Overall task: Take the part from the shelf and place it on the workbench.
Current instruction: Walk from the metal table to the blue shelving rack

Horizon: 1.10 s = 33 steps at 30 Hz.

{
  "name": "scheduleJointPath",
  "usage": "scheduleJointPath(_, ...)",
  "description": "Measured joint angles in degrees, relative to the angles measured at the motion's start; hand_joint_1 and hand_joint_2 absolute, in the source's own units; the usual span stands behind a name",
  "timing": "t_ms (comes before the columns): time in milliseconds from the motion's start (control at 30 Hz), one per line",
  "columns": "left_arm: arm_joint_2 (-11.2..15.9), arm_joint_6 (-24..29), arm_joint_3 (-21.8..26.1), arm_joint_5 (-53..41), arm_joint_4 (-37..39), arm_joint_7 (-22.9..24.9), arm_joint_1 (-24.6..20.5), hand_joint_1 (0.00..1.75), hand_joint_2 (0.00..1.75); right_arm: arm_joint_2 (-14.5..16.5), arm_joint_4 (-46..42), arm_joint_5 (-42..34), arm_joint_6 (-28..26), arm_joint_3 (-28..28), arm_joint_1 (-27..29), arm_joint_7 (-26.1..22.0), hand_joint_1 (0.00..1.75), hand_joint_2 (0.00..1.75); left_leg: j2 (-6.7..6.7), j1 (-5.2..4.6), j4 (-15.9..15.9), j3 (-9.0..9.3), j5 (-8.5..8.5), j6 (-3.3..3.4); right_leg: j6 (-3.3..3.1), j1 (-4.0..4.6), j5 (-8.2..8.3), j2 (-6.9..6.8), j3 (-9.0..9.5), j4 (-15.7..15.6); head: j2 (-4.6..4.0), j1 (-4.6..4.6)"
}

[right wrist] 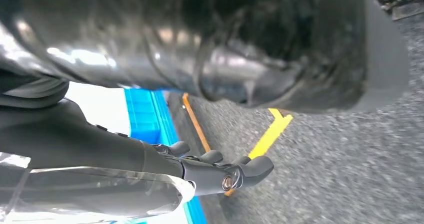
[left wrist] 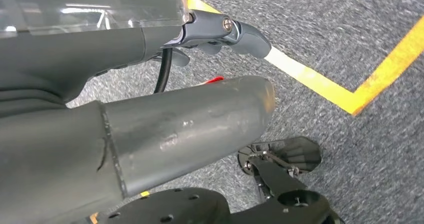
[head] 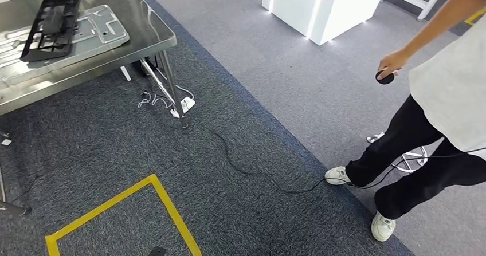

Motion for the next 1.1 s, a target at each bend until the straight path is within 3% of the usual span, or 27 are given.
scheduleJointPath(67, 0.0, 0.0, 0.02, 0.03, 0.0, 0.2, -0.06, 0.0, 0.0, -0.07, 0.01, 0.03, -0.08, -0.13, 0.07, -0.04, 0.0, 0.0, 1.33, 0.02, 0.09, 0.27, -0.3, -0.36, -0.01, -0.14, 3.5, -1.53, 4.06, -7.32, 0.0, 0.01)
scheduleJointPath(133, 0.0, 0.01, 0.07, 0.04, 0.0, 0.33, -0.12, 0.0, 0.0, -0.12, -0.01, 0.04, -0.12, -0.2, -0.09, -0.14, 0.0, 0.0, 2.38, -0.18, 0.2, 0.53, -0.73, -1.01, -0.55, 0.18, 5.48, -3.55, 7.44, -13.6, 0.0, -0.02)
scheduleJointPath(167, 0.01, 0.02, 0.13, 0.06, 0.0, 0.37, -0.18, 0.0, 0.0, -0.13, -0.02, 0.06, -0.12, -0.21, -0.15, -0.19, 0.0, 0.0, 2.83, -0.29, 0.21, 0.66, -0.92, -1.36, -0.91, 0.39, 5.58, -4.04, 7.99, -14.81, 0.0, -0.04)
scheduleJointPath(233, 0.0, 0.11, 0.26, 0.12, 0.0, 0.39, -0.35, 0.0, 0.0, -0.13, -0.02, 0.15, -0.12, -0.24, -0.13, -0.25, 0.0, 0.0, 3.71, -0.33, 0.03, 1.14, -1.11, -2.04, -1.67, 0.68, 5.57, -3.05, 7.88, -14.91, 0.0, -0.07)
scheduleJointPath(267, -0.01, 0.16, 0.3, 0.14, 0.0, 0.37, -0.45, 0.0, 0.0, -0.13, -0.01, 0.2, -0.12, -0.26, -0.05, -0.23, 0.0, 0.0, 3.41, -0.22, 0.2, 1.34, -1.4, -2.36, -2.06, 0.63, 5.69, -2.46, 7.96, -15.15, 0.0, -0.08)
scheduleJointPath(333, -0.01, 0.27, 0.37, 0.18, 0.0, 0.25, -0.51, 0.0, 0.0, -0.12, -0.01, 0.28, -0.11, -0.3, -0.07, -0.14, 0.0, 0.0, 0.99, 0.04, 2.95, 0.4, -3.52, -2.82, -2.91, 0.37, 6.13, -1.35, 8.12, -15.71, 0.0, -0.2)
scheduleJointPath(400, -0.01, 0.36, 0.47, 0.22, 0.0, 0.03, -0.32, 0.0, 0.0, -0.11, -0.01, 0.44, -0.09, -0.31, -0.18, -0.05, 0.0, 0.0, -1.62, 0.17, 10.11, -2.86, -7.42, -2.99, -3.41, 0.35, 6.36, -0.15, 7.96, -15.86, 0.0, -0.32)
scheduleJointPath(433, -0.01, 0.38, 0.53, 0.25, 0.0, -0.05, -0.15, 0.0, 0.0, -0.11, -0.01, 0.54, -0.07, -0.34, -0.23, -0.03, 0.0, 0.0, -2.08, 0.17, 13.76, -4.64, -8.83, -3.02, -3.51, 0.45, 6.39, 0.62, 7.86, -15.83, 0.0, -0.34)
scheduleJointPath(467, -0.02, 0.39, 0.6, 0.27, 0.0, -0.14, 0.02, 0.0, 0.0, -0.11, -0.01, 0.63, -0.04, -0.38, -0.22, -0.03, 0.0, 0.0, -2.27, 0.17, 16.02, -5.85, -9.21, -3.02, -3.56, 0.54, 6.4, 1.46, 7.82, -15.76, 0.0, -0.33)
scheduleJointPath(500, -0.02, 0.42, 0.65, 0.28, 0.0, -0.19, 0.13, 0.0, 0.0, -0.1, -0.01, 0.69, -0.02, -0.48, -0.19, -0.03, 0.0, 0.0, -2.38, 0.17, 16.02, -6.07, -8.28, -2.95, -3.55, 0.59, 6.39, 2.36, 7.82, -15.64, 0.0, -0.33)
scheduleJointPath(533, -0.02, 0.44, 0.69, 0.28, 0.0, -0.2, 0.19, 0.0, 0.0, -0.09, -0.01, 0.73, 0.03, -0.59, -0.17, -0.03, 0.0, 0.0, -2.67, 0.17, 13.76, -5.28, -6.29, -2.83, -3.49, 0.61, 6.35, 3.28, 7.83, -15.45, 0.0, -0.33)
scheduleJointPath(567, -0.01, 0.48, 0.73, 0.28, 0.0, -0.2, 0.21, 0.0, 0.0, -0.06, -0.01, 0.76, 0.08, -0.7, -0.16, -0.03, 0.0, 0.0, -3.47, 0.18, 9.97, -3.79, -3.84, -2.63, -3.38, 0.59, 6.28, 4.13, 7.81, -15.21, 0.0, -0.33)
scheduleJointPath(633, 0.04, 0.57, 0.79, 0.26, 0.0, -0.16, 0.24, 0.0, 0.0, 0.06, -0.01, 0.79, 0.15, -0.88, -0.24, -0.03, 0.0, 0.0, -5.81, 0.19, 3.39, -1.25, -0.97, -2.27, -2.93, 0.65, 6.09, 5.6, 7.51, -14.58, 0.0, -0.32)
scheduleJointPath(700, 0.08, 0.65, 0.81, 0.21, 0.0, -0.01, 0.14, 0.0, 0.0, 0.14, 0.01, 0.81, 0.15, -1.01, -0.14, -0.03, 0.0, 0.0, -6.61, -0.02, 1.53, -0.68, -0.78, -1.9, -2.22, 0.57, 6.17, 6.72, 7.09, -14.4, 0.0, -0.28)
scheduleJointPath(733, 0.09, 0.69, 0.82, 0.19, 0.0, 0.07, 0.04, 0.0, 0.0, 0.14, 0.01, 0.83, 0.14, -1.09, 0.03, -0.02, 0.0, 0.0, -6.08, -0.12, 1.4, -0.62, -0.59, -1.61, -1.81, 0.44, 6.35, 7.26, 6.92, -14.53, 0.0, -0.28)
scheduleJointPath(767, 0.09, 0.73, 0.83, 0.14, 0.0, 0.14, -0.05, 0.0, 0.0, 0.15, 0.02, 0.85, 0.14, -1.17, 0.22, 0.01, 0.0, 0.0, -5.42, -0.11, 1.11, -0.45, -0.32, -1.18, -1.5, 0.37, 6.33, 7.06, 6.79, -14.41, 0.0, -0.28)
scheduleJointPath(833, 0.09, 0.8, 0.85, 0.02, 0.0, 0.18, -0.04, 0.0, 0.0, 0.22, 0.04, 0.91, 0.16, -1.28, 0.33, 0.04, 0.0, 0.0, -4.08, 0.03, 0.38, -0.13, 0.27, -0.3, -1.12, 0.47, 4.82, 4.5, 5.64, -12.16, 0.0, -0.17)
scheduleJointPath(900, 0.08, 0.83, 0.87, -0.08, 0.0, 0.19, 0.17, 0.0, 0.0, 0.32, 0.07, 0.94, 0.19, -1.34, 0.09, 0.06, 0.0, 0.0, -2.55, -0.06, 0.1, -0.17, 0.46, 0.16, -0.79, 0.47, 1.21, 1.35, 2.5, -5.7, 0.0, -0.06)
scheduleJointPath(967, 0.1, 0.83, 0.94, -0.11, 0.0, 0.2, 0.35, 0.0, 0.0, 0.37, 0.08, 0.94, 0.21, -1.43, -0.04, 0.06, 0.0, 0.0, -0.88, -0.22, 0.14, -0.28, 0.37, 0.22, -0.37, 0.27, -1.15, 0.4, -0.52, 0.57, 0.0, -0.05)
scheduleJointPath(1000, 0.11, 0.83, 0.99, -0.14, 0.0, 0.2, 0.36, 0.0, 0.0, 0.37, 0.08, 0.94, 0.21, -1.49, 0.01, 0.06, 0.0, 0.0, -0.1, -0.25, 0.15, -0.29, 0.27, 0.18, -0.23, 0.16, -0.85, 0.2, -0.71, 1.2, 0.0, -0.05)
scheduleJointPath(1033, 0.13, 0.83, 1.07, -0.19, 0.0, 0.2, 0.32, 0.0, 0.0, 0.37, 0.08, 0.96, 0.21, -1.56, 0.06, 0.06, 0.0, 0.0, 0.6, -0.25, 0.18, -0.22, 0.15, 0.09, -0.13, 0.05, 0.43, -0.09, 0.25, -0.35, 0.0, -0.05)
scheduleJointPath(1067, 0.13, 0.83, 1.15, -0.22, 0.0, 0.2, 0.29, 0.0, 0.0, 0.37, 0.08, 0.98, 0.21, -1.62, 0.11, 0.07, 0.0, 0.0, 1.28, -0.24, 0.23, -0.07, -0.04, -0.07, -0.1, -0.03, 2.32, -0.73, 2.23, -3.8, 0.0, -0.05)
scheduleJointPath(1100, 0.13, 0.83, 1.23, -0.27, 0.0, 0.2, 0.27, 0.0, 0.0, 0.37, 0.08, 1.01, 0.22, -1.66, 0.09, 0.09, 0.0, 0.0, 1.94, -0.28, 0.3, 0.14, -0.26, -0.32, -0.2, 0.02, 3.8, -2.22, 4.48, -7.94, 0.0, -0.04)
